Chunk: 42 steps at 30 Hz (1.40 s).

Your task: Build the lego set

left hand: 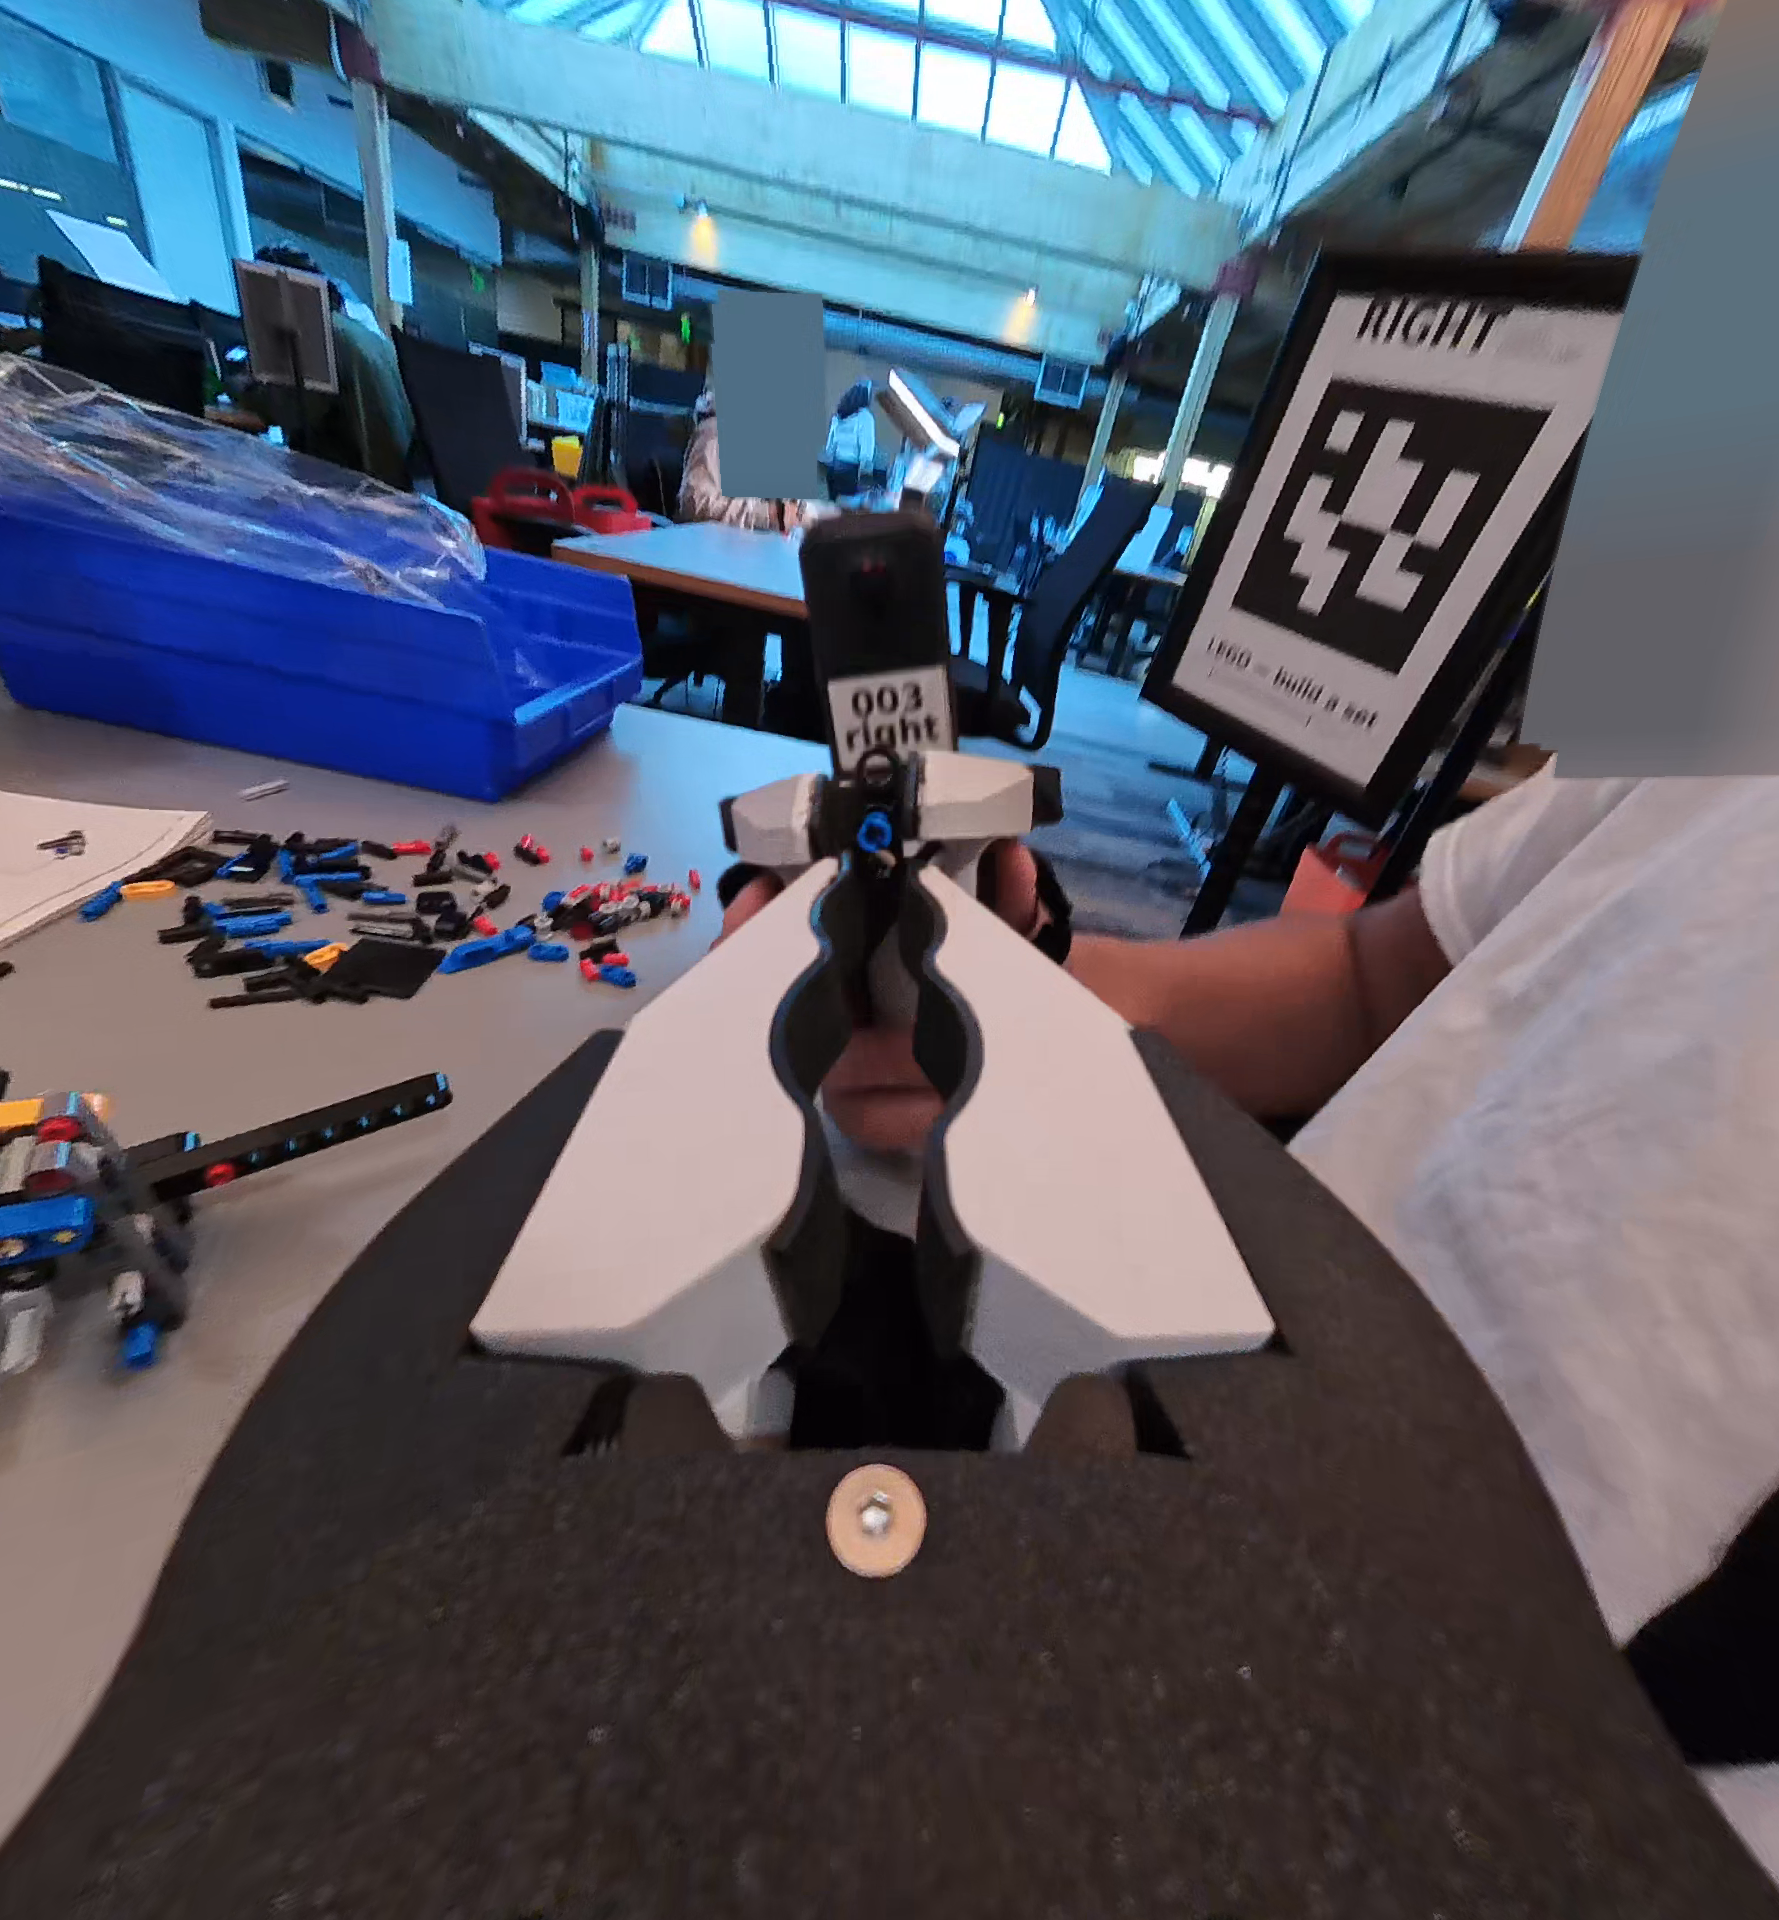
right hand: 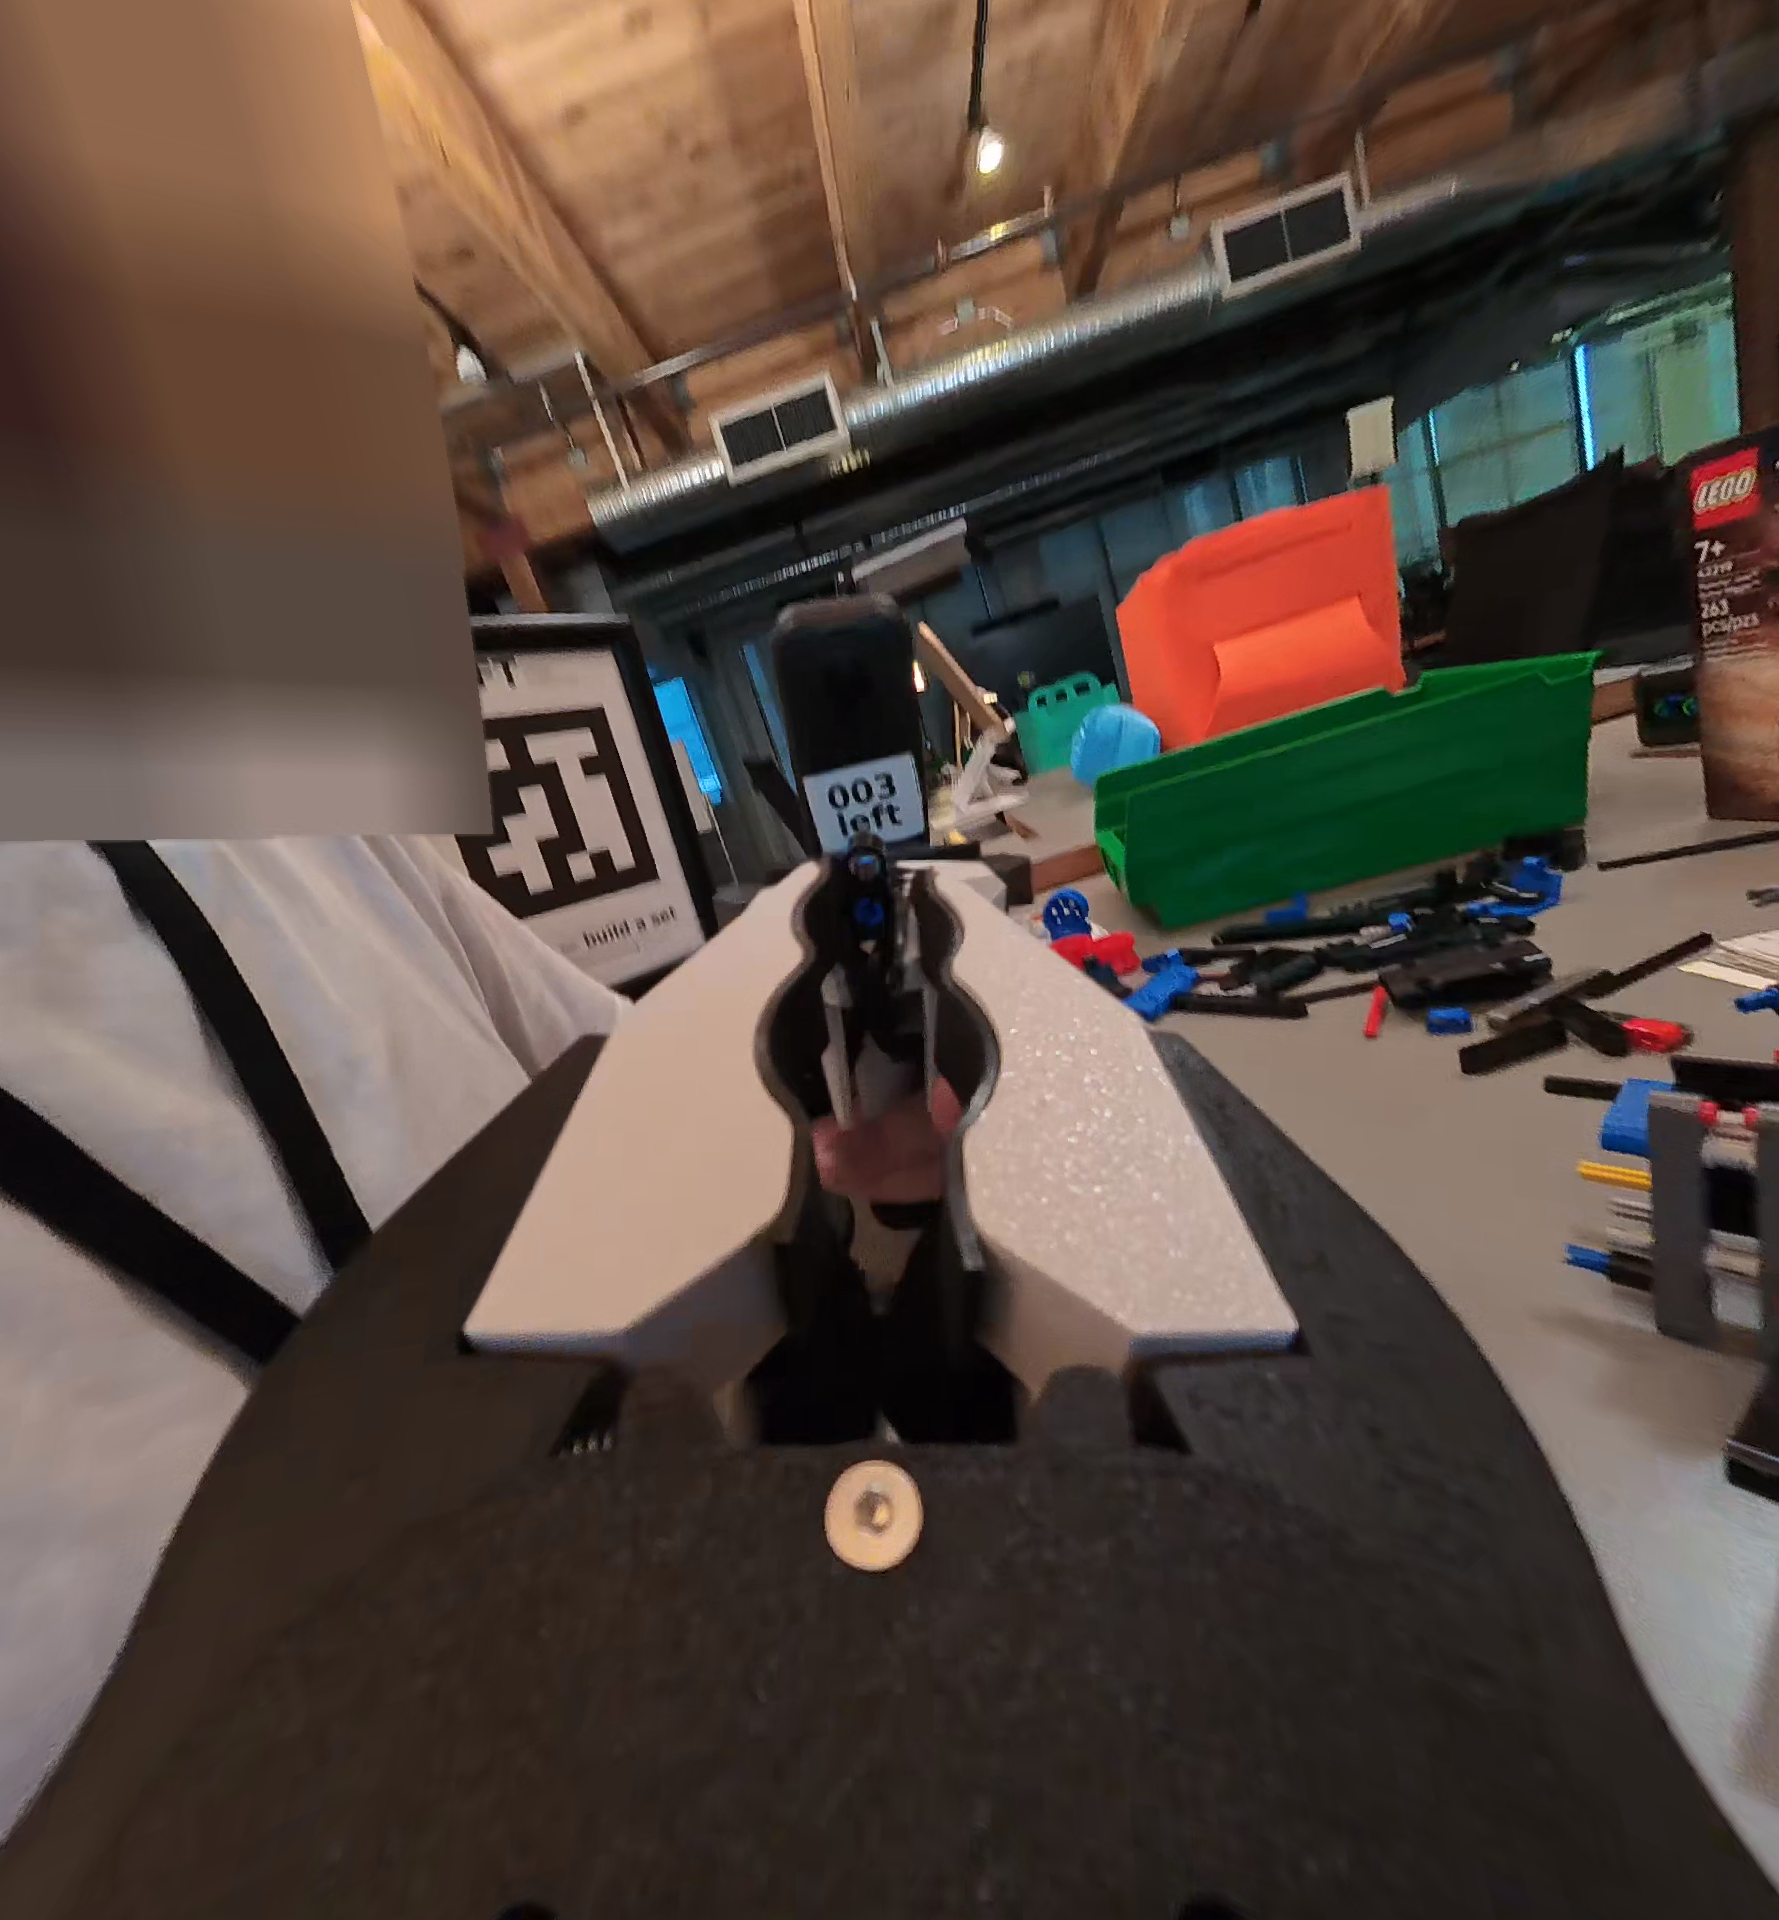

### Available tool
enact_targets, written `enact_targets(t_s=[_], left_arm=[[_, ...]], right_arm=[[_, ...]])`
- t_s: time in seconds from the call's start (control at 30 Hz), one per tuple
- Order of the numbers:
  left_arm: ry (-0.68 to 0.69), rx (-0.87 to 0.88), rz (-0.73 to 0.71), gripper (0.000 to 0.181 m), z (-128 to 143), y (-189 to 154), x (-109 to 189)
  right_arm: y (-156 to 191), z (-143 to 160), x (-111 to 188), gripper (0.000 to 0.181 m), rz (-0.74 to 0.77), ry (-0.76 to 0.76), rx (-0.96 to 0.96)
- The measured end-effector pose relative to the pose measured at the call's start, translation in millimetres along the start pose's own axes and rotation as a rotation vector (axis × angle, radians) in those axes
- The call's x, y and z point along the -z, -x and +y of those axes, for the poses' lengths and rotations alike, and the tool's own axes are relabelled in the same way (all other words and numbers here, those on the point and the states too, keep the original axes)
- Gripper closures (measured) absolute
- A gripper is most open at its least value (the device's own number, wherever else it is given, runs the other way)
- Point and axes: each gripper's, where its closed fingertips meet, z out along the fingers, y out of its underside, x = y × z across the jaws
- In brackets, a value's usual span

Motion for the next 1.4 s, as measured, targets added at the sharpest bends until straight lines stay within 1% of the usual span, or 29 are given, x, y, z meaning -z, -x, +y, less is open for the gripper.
enact_targets(t_s=[0.1,0.2,0.33,0.37,0.43,0.53,0.63,0.7,0.8,0.9,1.03,1.1,1.23,1.4], left_arm=[[-0.052,0.070,0.008,0.178,-4,-2,-2],[-0.073,0.094,-0.002,0.178,-6,-2,-5],[-0.107,0.120,-0.014,0.178,-6,-3,-7],[-0.095,0.126,-0.022,0.178,-4,-2,-9],[-0.034,0.124,-0.044,0.178,8,0,-14],[-0.076,0.154,-0.033,0.178,6,0,-14],[-0.090,0.129,-0.054,0.178,5,0,-15],[-0.106,0.142,-0.057,0.178,5,1,-15],[-0.130,0.159,-0.055,0.178,6,1,-16],[-0.146,0.123,-0.048,0.178,4,-2,-16],[-0.165,0.106,-0.055,0.178,-2,2,-9],[-0.152,0.094,-0.060,0.178,-1,2,-9],[-0.155,0.116,-0.066,0.177,-1,5,-10],[-0.169,0.173,-0.067,0.178,-1,7,-10]], right_arm=[[1,-4,-3,0.167,0.002,-0.053,-0.008],[1,-6,-2,0.168,-0.004,-0.074,-0.001],[3,-9,-2,0.169,-0.027,-0.113,-0.055],[2,-9,-1,0.169,-0.033,-0.113,-0.070],[2,-4,-4,0.176,-0.029,-0.079,-0.074],[1,-3,-6,0.176,0.000,-0.055,-0.018],[2,-3,-5,0.175,0.011,-0.045,0.002],[4,-4,-5,0.167,-0.009,-0.048,-0.037],[0,-3,-4,0.176,0.011,-0.055,-0.030],[5,-6,-4,0.176,-0.033,-0.078,-0.071],[1,-6,1,0.166,-0.021,-0.063,-0.070],[0,-7,4,0.171,-0.017,-0.066,-0.076],[-2,-7,3,0.175,-0.004,-0.073,-0.064],[-5,-7,3,0.175,0.019,-0.082,-0.036]])
